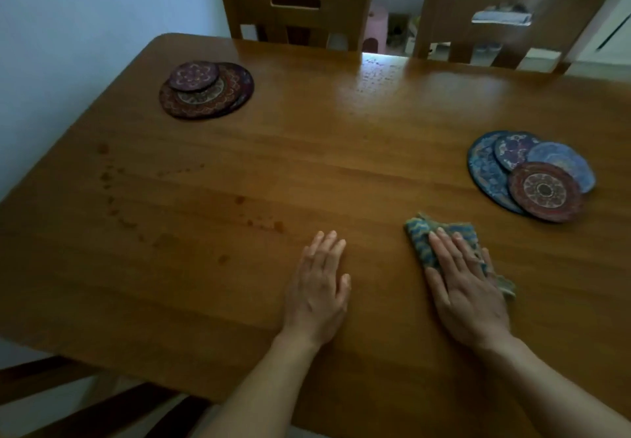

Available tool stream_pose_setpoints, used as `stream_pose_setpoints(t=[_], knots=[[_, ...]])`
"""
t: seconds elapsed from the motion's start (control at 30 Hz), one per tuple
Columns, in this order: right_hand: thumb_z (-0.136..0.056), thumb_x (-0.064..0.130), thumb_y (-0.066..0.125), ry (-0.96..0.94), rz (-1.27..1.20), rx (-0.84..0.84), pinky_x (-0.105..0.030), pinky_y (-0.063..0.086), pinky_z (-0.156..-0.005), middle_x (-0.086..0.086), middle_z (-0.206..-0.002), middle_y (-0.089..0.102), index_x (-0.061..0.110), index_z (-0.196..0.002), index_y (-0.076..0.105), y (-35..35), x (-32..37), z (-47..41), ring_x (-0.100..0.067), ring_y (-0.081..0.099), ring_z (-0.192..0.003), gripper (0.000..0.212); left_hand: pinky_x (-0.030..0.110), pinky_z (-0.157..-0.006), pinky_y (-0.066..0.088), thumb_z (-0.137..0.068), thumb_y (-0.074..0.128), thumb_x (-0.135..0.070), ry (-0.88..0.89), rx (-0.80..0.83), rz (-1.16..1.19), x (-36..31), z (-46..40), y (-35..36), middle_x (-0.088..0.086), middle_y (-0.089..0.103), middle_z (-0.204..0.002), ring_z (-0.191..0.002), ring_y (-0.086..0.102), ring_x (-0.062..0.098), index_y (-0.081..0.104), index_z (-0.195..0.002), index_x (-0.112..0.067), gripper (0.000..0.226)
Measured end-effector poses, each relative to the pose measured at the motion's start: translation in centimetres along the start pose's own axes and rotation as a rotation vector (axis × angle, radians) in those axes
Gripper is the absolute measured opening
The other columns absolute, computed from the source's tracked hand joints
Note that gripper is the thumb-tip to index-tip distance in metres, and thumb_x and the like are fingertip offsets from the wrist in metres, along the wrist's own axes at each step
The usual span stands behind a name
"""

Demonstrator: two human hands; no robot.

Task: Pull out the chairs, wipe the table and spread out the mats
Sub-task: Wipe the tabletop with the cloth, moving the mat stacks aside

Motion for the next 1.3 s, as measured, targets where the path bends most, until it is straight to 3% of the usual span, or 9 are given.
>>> stream_pose_setpoints(t=[0.1,0.3,0.5,0.63,0.73,0.83,0.93,1.13,1.3], knots=[[-0.102,0.047,0.019,0.126,-0.01,-0.062,-0.04,-0.011,-0.12,0.013,-0.163,0.0,0.034,-0.155,0.003,-1.0,-0.2,-6.3,-0.006,-0.009,-0.149,0.057,0.031,-0.123,-0.004,-0.101,0.03,-0.041,0.033,0.033,-0.117,-0.1,-2.3,0.9,-0.011,0.005,-0.164,-0.149,-0.01,0.004,0.017,-0.154,-0.032,0.056],[-0.101,0.044,0.022,0.127,-0.019,-0.093,-0.047,-0.007,-0.12,0.009,-0.164,0.006,0.029,-0.156,0.009,-1.6,5.3,-19.0,-0.013,-0.002,-0.15,0.058,0.032,-0.122,0.004,-0.097,0.031,-0.04,0.043,-0.028,-0.138,0.0,-2.0,0.9,-0.005,0.027,-0.16,-0.15,0.011,0.01,0.035,-0.149,-0.026,0.055],[-0.102,0.047,0.023,-0.382,0.03,0.055,-0.04,-0.009,-0.12,0.015,-0.163,0.008,0.035,-0.155,0.011,0.1,11.6,-15.5,-0.007,-0.003,-0.15,0.055,0.036,-0.123,0.009,-0.097,0.035,-0.037,0.057,-0.001,-0.126,0.0,-2.3,1.0,0.0,0.03,-0.159,-0.149,0.017,0.016,0.04,-0.148,-0.021,0.053],[-0.101,0.046,0.025,-0.696,0.039,0.124,-0.039,0.0,-0.122,0.017,-0.16,0.015,0.037,-0.153,0.021,-0.2,8.4,-10.2,-0.003,0.003,-0.149,0.054,0.037,-0.123,0.012,-0.096,0.04,-0.034,0.07,-0.023,-0.113,0.1,-2.5,0.8,0.001,0.034,-0.157,-0.149,0.02,0.017,0.043,-0.146,-0.02,0.052],[-0.097,0.042,0.034,-0.447,-0.025,-0.01,-0.042,0.005,-0.12,0.005,-0.159,0.03,0.036,-0.15,0.029,-2.5,3.4,-15.7,-0.013,0.018,-0.148,0.053,0.039,-0.122,0.015,-0.097,0.039,-0.035,0.078,-0.032,-0.115,0.0,-2.2,1.0,0.0,0.032,-0.158,-0.149,0.018,0.016,0.04,-0.147,-0.021,0.052],[-0.099,0.043,0.028,-0.155,-0.003,-0.098,-0.045,0.001,-0.12,0.004,-0.162,0.021,0.03,-0.153,0.023,-3.7,2.7,-23.2,-0.017,0.013,-0.15,0.056,0.038,-0.123,0.015,-0.098,0.039,-0.035,0.082,-0.046,-0.114,0.0,-2.1,0.9,0.0,0.032,-0.158,-0.149,0.018,0.016,0.039,-0.148,-0.021,0.052],[-0.1,0.044,0.024,-0.103,0.015,-0.091,-0.046,-0.005,-0.12,0.007,-0.164,0.011,0.029,-0.155,0.015,-3.1,7.3,-27.0,-0.014,0.004,-0.15,0.058,0.039,-0.123,0.014,-0.099,0.04,-0.035,0.08,-0.038,-0.106,0.0,-1.9,0.9,0.001,0.031,-0.158,-0.149,0.018,0.017,0.038,-0.148,-0.02,0.052],[-0.102,0.045,0.027,-0.474,-0.011,0.02,-0.043,-0.005,-0.121,0.013,-0.162,0.017,0.036,-0.153,0.022,0.0,17.6,-21.3,-0.009,0.006,-0.15,0.052,0.037,-0.122,0.014,-0.097,0.048,-0.032,0.091,-0.082,-0.068,-0.3,-2.0,0.3,0.004,0.038,-0.154,-0.147,0.024,0.019,0.046,-0.144,-0.015,0.049],[-0.103,0.042,0.026,-0.728,-0.047,0.07,-0.04,0.003,-0.122,0.016,-0.157,0.028,0.037,-0.15,0.031,0.6,15.1,-10.7,-0.007,0.015,-0.148,0.048,0.041,-0.12,0.021,-0.092,0.053,-0.03,0.086,-0.13,-0.04,-0.1,-2.0,-0.1,0.01,0.049,-0.144,-0.14,0.036,0.025,0.054,-0.134,-0.01,0.047]])
Point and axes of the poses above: each hand's wrist, its own z-axis away from the middle knuckle, its own y-axis out of the palm, x = y × z, the point moved 9 cm from there along -z, towards the middle knuckle
